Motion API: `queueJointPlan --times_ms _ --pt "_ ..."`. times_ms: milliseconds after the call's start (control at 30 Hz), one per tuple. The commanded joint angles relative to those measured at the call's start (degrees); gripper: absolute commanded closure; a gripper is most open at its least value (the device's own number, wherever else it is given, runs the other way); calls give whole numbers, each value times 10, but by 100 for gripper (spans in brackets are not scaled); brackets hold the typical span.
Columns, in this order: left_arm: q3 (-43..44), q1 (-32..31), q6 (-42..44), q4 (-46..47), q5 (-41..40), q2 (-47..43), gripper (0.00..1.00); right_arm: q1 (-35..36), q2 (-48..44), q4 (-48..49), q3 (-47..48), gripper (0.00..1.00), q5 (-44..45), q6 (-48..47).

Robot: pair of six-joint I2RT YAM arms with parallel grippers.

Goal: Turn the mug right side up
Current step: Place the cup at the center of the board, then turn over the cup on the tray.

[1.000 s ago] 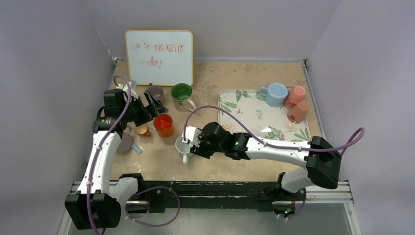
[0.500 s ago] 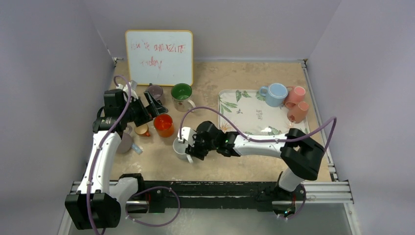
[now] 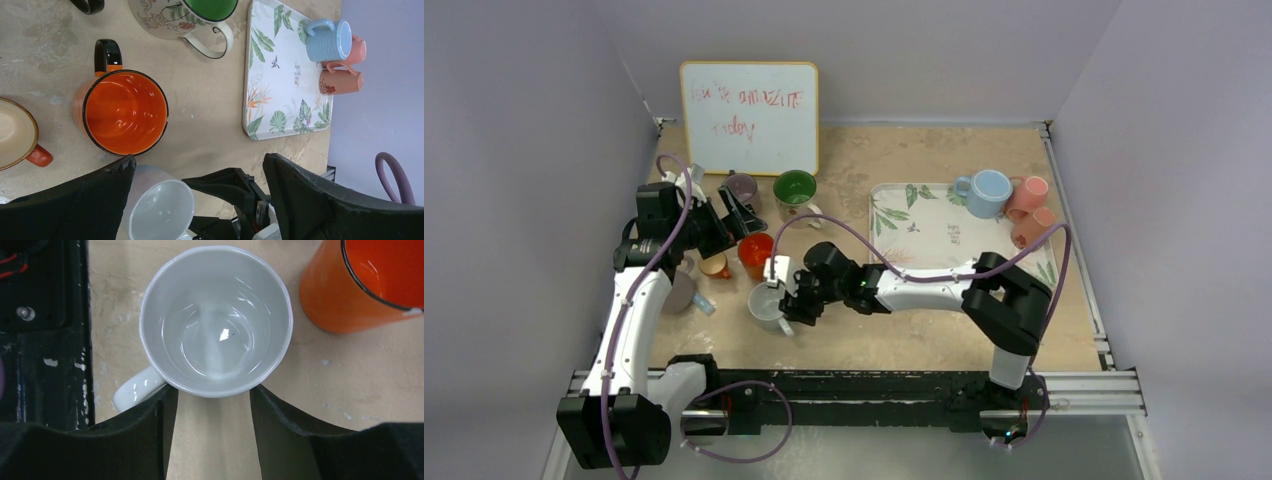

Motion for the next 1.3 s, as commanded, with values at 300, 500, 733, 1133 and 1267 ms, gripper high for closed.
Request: queueJointPlan --times_ms 300,500,733,1133,1267 --pt "-9 2 21 15 16 -14 2 -1 -103 -50 -1 41 73 72" --pt "-29 2 21 14 69 -25 3 -74 -216 -95 -48 41 131 70" --pt "-45 3 32 12 71 -48 3 -228 -272 -169 -36 40 185 73" --pt "-52 -2 39 4 75 -68 4 -473 -109 -298 155 40 102 -58" --pt "-52 -2 38 5 74 -70 4 -522 -36 -373 243 42 73 -92"
